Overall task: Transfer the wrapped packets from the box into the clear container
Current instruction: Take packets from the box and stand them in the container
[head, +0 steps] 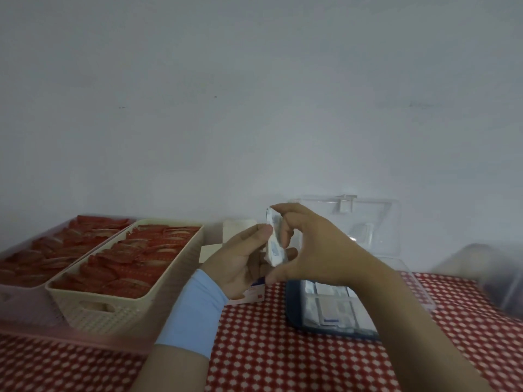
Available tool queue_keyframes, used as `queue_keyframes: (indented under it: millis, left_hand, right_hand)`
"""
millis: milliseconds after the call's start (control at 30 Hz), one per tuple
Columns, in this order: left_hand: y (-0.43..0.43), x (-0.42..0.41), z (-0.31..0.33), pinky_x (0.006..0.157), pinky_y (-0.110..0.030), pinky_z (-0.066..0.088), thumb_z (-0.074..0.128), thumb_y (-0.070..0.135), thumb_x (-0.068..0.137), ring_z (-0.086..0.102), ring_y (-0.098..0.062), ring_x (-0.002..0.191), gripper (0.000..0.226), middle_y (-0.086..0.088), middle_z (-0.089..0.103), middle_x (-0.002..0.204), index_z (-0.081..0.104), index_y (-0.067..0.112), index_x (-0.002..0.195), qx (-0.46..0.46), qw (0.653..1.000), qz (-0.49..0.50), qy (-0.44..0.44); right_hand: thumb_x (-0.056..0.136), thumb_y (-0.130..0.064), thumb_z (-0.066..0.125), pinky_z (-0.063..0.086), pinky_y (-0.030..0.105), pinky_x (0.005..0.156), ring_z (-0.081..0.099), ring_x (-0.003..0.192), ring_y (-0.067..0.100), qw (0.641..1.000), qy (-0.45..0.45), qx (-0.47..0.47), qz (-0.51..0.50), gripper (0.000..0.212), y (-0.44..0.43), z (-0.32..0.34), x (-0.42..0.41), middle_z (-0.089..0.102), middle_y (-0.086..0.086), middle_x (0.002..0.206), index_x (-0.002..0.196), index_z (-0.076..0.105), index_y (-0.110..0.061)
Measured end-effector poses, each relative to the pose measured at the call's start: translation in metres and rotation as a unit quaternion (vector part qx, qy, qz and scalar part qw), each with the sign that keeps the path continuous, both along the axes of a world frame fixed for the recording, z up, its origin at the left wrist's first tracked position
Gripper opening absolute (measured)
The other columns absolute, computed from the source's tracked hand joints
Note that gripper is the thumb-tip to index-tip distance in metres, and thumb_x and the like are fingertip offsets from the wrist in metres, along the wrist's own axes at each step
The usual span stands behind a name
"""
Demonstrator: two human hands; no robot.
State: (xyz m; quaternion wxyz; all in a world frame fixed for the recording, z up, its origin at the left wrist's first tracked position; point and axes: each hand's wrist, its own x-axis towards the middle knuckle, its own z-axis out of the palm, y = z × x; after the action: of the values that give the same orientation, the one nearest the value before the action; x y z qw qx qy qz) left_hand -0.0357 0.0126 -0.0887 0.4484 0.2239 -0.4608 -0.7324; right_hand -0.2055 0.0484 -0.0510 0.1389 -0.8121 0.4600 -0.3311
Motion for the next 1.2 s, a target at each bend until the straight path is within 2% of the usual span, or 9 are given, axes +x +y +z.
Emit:
queue_keyframes:
  millis: [167, 300, 367, 500, 667, 800, 900, 1033, 1200]
  left_hand:
    - [0.008, -0.023, -0.001, 0.066, -0.030, 0.058, 0.062, 0.024, 0.081, 0.073, -0.022, 0.080, 0.034, -0.015, 0.072, 0.093, 0.069, 0.002, 0.105, -0.006, 1.000, -0.020, 0.009]
    - [0.011, -0.037, -0.003, 0.060, -0.026, 0.053, 0.063, 0.023, 0.085, 0.070, -0.018, 0.077, 0.040, -0.010, 0.069, 0.095, 0.054, 0.006, 0.120, -0.013, 1.000, -0.027, 0.002]
    - [0.010, -0.043, -0.006, 0.058, -0.026, 0.052, 0.062, 0.022, 0.087, 0.069, -0.018, 0.075, 0.032, -0.008, 0.070, 0.093, 0.056, 0.006, 0.114, -0.012, 1.000, -0.027, 0.005]
    - [0.009, -0.049, -0.011, 0.066, -0.027, 0.049, 0.077, 0.028, 0.077, 0.062, -0.018, 0.084, 0.034, -0.010, 0.064, 0.096, 0.066, 0.008, 0.102, -0.013, 0.999, -0.031, 0.008]
    - [0.010, -0.050, -0.016, 0.064, -0.025, 0.055, 0.081, 0.025, 0.074, 0.064, -0.016, 0.082, 0.052, -0.011, 0.064, 0.099, 0.057, 0.003, 0.115, -0.013, 0.999, -0.042, 0.009]
    - [0.012, -0.047, -0.015, 0.070, -0.035, 0.061, 0.086, 0.022, 0.070, 0.071, -0.027, 0.093, 0.068, -0.020, 0.068, 0.116, 0.055, -0.004, 0.125, 0.002, 0.998, -0.065, 0.017]
    - [0.017, -0.046, -0.014, 0.058, -0.035, 0.061, 0.086, 0.017, 0.068, 0.074, -0.032, 0.080, 0.052, -0.019, 0.072, 0.106, 0.068, 0.004, 0.115, 0.021, 0.996, -0.081, 0.000]
    - [0.022, -0.044, -0.012, 0.056, -0.039, 0.062, 0.094, 0.019, 0.061, 0.074, -0.035, 0.084, 0.059, -0.018, 0.072, 0.113, 0.070, 0.009, 0.114, 0.022, 0.990, -0.138, -0.027]
    - [0.021, -0.040, -0.009, 0.055, -0.037, 0.062, 0.093, 0.022, 0.062, 0.073, -0.034, 0.086, 0.068, -0.019, 0.070, 0.115, 0.063, 0.008, 0.122, 0.012, 0.986, -0.160, -0.036]
  right_hand:
    - [0.063, -0.041, 0.089, 0.054, 0.032, 0.076, 0.059, 0.084, 0.004, 0.996, 0.002, -0.083, -0.026, 0.044, 0.008, -0.006, -0.016, 0.057, -0.016, 0.090, 0.068, 0.050, -0.023]
    - [0.056, -0.061, 0.084, 0.052, 0.034, 0.092, 0.047, 0.125, -0.003, 0.991, 0.031, -0.113, -0.062, 0.050, 0.013, -0.012, -0.028, 0.049, -0.016, 0.140, 0.076, 0.049, -0.032]
    - [0.055, -0.061, 0.086, 0.055, 0.036, 0.089, 0.050, 0.122, -0.004, 0.993, 0.027, -0.103, -0.057, 0.055, 0.014, -0.014, -0.032, 0.039, -0.019, 0.149, 0.082, 0.048, -0.033]
    - [0.059, -0.050, 0.088, 0.058, 0.036, 0.071, 0.065, 0.093, 0.011, 0.995, -0.001, -0.101, -0.026, 0.049, 0.015, -0.015, -0.036, 0.060, -0.010, 0.123, 0.077, 0.048, -0.026]
    - [0.059, -0.061, 0.082, 0.056, 0.036, 0.077, 0.061, 0.080, 0.010, 0.997, 0.027, -0.050, -0.046, 0.048, 0.018, -0.011, -0.037, 0.056, -0.013, 0.085, 0.076, 0.053, -0.027]
    - [0.083, -0.038, 0.077, 0.055, 0.030, 0.084, 0.063, 0.087, 0.003, 0.985, -0.132, 0.109, 0.014, 0.028, 0.019, -0.009, -0.049, 0.063, -0.013, 0.091, 0.090, 0.060, -0.017]
    - [0.097, -0.012, 0.062, 0.054, 0.033, 0.083, 0.067, 0.081, 0.011, 0.960, -0.252, 0.120, 0.014, 0.012, 0.013, -0.008, -0.057, 0.069, 0.006, 0.097, 0.109, 0.061, -0.013]
    - [0.094, -0.005, 0.066, 0.054, 0.020, 0.080, 0.069, 0.081, 0.006, 0.965, -0.238, 0.111, -0.006, 0.028, 0.012, -0.005, -0.063, 0.073, -0.004, 0.087, 0.118, 0.069, -0.018]
    - [0.095, -0.011, 0.065, 0.057, 0.025, 0.089, 0.072, 0.094, 0.008, 0.974, -0.203, 0.097, -0.023, 0.023, 0.012, -0.005, -0.063, 0.077, -0.010, 0.100, 0.114, 0.076, -0.018]
